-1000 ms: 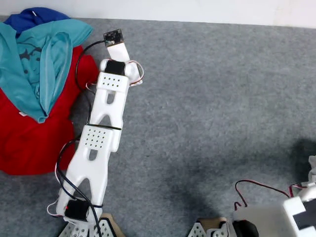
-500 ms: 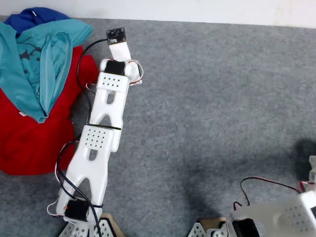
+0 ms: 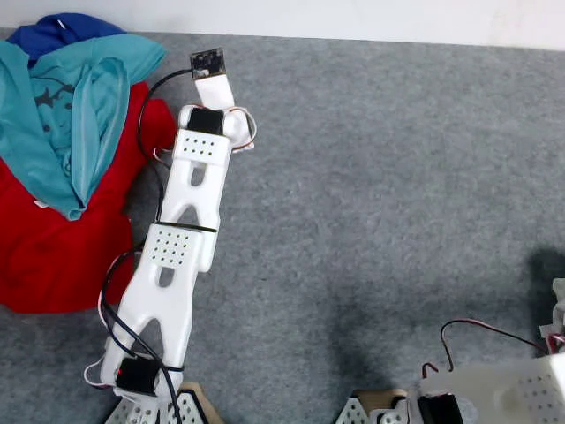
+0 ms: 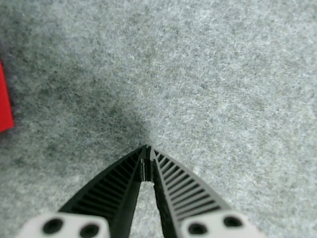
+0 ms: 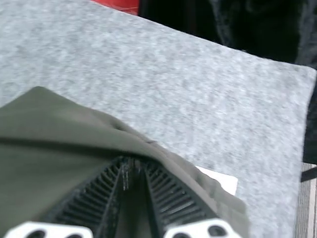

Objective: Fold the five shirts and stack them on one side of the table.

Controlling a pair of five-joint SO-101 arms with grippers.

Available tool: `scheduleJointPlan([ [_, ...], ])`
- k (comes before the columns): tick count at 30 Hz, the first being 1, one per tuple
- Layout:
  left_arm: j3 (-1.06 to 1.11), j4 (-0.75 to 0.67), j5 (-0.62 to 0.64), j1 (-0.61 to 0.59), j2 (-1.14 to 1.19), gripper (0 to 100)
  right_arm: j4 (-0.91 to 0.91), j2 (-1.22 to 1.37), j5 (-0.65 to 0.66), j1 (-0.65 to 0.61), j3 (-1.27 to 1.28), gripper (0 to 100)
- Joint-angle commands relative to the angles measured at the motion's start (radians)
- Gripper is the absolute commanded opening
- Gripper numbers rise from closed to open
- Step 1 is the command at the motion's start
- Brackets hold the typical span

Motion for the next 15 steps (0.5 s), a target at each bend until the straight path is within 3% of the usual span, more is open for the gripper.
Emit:
scheduleJointPlan([
  [1, -0.028, -0.014, -0.009, 0.018, -0.015, 1, -0.022, -0.013, -0.003, 0.031, -0.054, 1.9],
  [9, -0.028, -0.014, -0.009, 0.018, -0.015, 1, -0.008, -0.024, -0.009, 0.019, -0.058, 1.9],
  [12, -0.028, -0.014, -0.009, 0.018, -0.015, 1, 0.113, -0.027, -0.049, -0.022, -0.113, 3.2],
  [15, -0.028, -0.014, -0.009, 0.018, -0.015, 1, 0.355, -0.024, -0.092, -0.082, -0.226, 11.7],
])
